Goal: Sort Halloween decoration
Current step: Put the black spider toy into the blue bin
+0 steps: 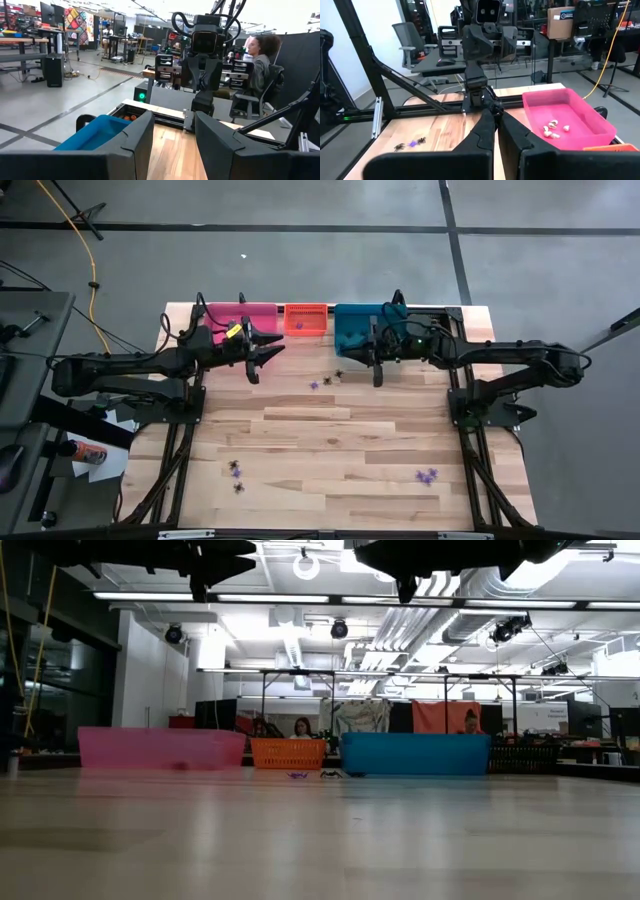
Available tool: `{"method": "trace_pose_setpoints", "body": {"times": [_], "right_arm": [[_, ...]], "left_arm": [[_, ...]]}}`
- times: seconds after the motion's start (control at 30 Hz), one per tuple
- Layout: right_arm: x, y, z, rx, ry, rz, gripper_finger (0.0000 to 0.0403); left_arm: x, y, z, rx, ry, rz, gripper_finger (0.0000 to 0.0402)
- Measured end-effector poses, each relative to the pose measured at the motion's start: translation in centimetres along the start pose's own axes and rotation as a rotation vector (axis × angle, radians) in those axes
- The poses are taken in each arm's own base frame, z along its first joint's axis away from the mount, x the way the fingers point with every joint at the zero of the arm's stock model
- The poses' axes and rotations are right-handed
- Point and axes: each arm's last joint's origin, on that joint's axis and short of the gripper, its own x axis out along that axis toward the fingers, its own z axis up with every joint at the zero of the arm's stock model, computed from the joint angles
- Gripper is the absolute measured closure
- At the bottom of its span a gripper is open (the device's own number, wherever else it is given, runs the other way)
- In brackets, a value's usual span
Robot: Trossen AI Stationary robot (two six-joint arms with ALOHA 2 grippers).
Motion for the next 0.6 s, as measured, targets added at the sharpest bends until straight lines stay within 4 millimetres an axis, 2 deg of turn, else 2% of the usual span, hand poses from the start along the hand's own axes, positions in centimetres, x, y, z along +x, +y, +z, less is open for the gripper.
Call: {"method": "trace_pose_setpoints", "body": {"times": [0.17, 0.27, 0.37, 0.5, 0.6], "right_arm": [[0.0, -0.1, -0.1, 0.037, 0.011, -0.044, 0.0403], [0.4, -0.6, -0.6, 0.104, 0.022, -0.144, 0.0403], [1.3, -1.6, -0.5, 0.121, 0.048, -0.274, 0.0403], [2.7, -4.2, 0.1, 0.152, 0.198, -0.491, 0.0403], [3.3, -7.4, 0.5, 0.219, 0.397, -0.649, 0.0403]], "left_arm": [[0.0, 0.0, 0.0, -0.010, -0.001, 0.001, 0.0271], [0.0, 0.1, 0.0, -0.097, -0.004, 0.023, 0.0275], [0.0, 0.1, -0.1, -0.152, 0.003, 0.032, 0.0304], [0.0, 0.1, -0.4, -0.146, 0.040, 0.034, 0.0383], [0.0, 0.2, -0.9, -0.167, 0.086, 0.044, 0.0391]]}}
